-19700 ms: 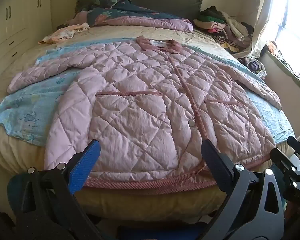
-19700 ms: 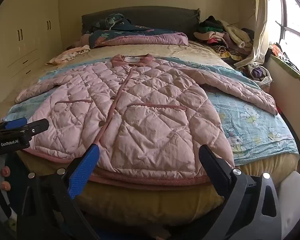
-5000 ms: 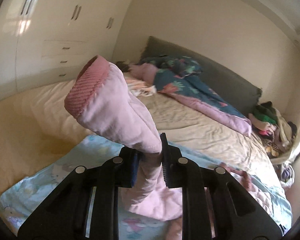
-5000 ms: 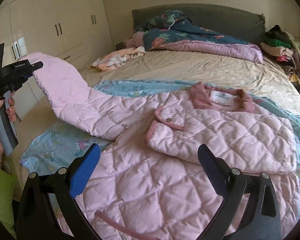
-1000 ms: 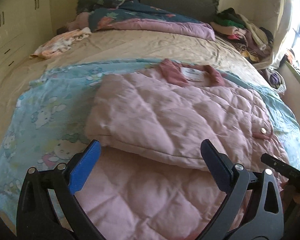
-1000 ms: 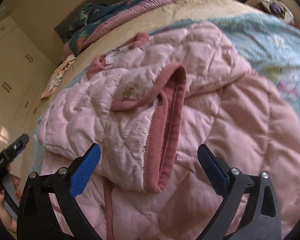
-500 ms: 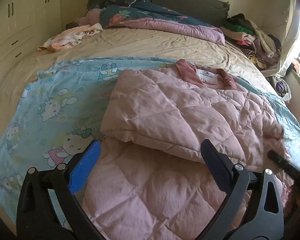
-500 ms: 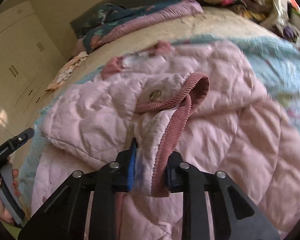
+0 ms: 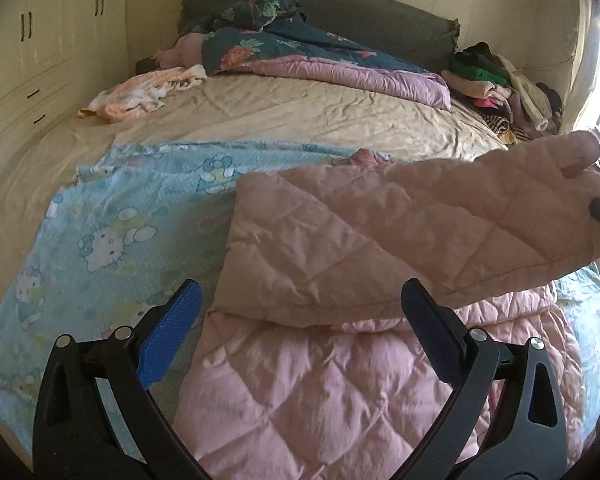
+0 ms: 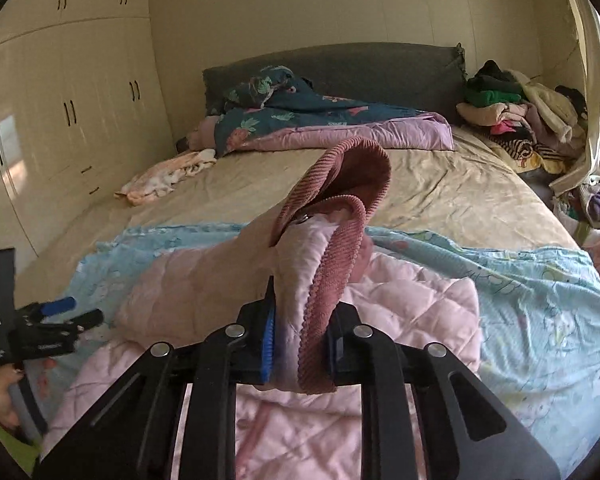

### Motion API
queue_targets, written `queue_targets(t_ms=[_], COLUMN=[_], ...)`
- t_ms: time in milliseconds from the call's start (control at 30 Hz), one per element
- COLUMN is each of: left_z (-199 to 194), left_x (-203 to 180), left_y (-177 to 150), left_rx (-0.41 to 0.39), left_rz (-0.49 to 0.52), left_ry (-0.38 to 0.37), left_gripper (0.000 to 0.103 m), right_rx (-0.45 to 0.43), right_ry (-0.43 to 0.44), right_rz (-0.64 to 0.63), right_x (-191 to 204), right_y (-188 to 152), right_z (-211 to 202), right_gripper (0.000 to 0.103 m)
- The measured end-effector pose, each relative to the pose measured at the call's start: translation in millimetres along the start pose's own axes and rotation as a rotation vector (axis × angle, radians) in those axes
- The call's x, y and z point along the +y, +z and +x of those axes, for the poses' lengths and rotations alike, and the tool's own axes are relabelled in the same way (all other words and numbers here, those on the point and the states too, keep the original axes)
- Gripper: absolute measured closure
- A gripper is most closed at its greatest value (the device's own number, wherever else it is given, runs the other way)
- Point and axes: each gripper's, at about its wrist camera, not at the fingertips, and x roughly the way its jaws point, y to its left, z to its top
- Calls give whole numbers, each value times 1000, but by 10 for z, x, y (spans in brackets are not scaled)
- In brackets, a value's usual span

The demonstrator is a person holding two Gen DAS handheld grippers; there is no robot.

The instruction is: Fold large clothes

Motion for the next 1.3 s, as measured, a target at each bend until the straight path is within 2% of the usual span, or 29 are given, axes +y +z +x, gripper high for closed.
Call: queue_targets(t_ms=[167, 300, 667, 1000, 1100, 1300], left_z=[98, 197, 408, 625, 716, 881], left_x=[-114, -221, -465, -522, -514, -479], left_y=[66, 78, 67, 57, 33, -21], left_rx=[11, 24, 59, 101, 124, 160], left_rz=[17, 27, 70, 81, 73, 69], left_ry=[-17, -34, -56, -51, -55, -48], left_gripper=[10, 9, 9, 10, 10, 9], right_rx=[42, 82, 141, 190, 189, 166], right_ry=[-49, -70, -100, -133, -142, -155], right_rz=[-15, 22, 52, 70, 69, 66], right_x=[-134, -241, -300, -347, -357, -358], right_y=[-158, -337, -556, -613, -621, -590], right_z=[186, 343, 534, 620, 599, 509], right_gripper=[85, 85, 84, 70, 56, 50])
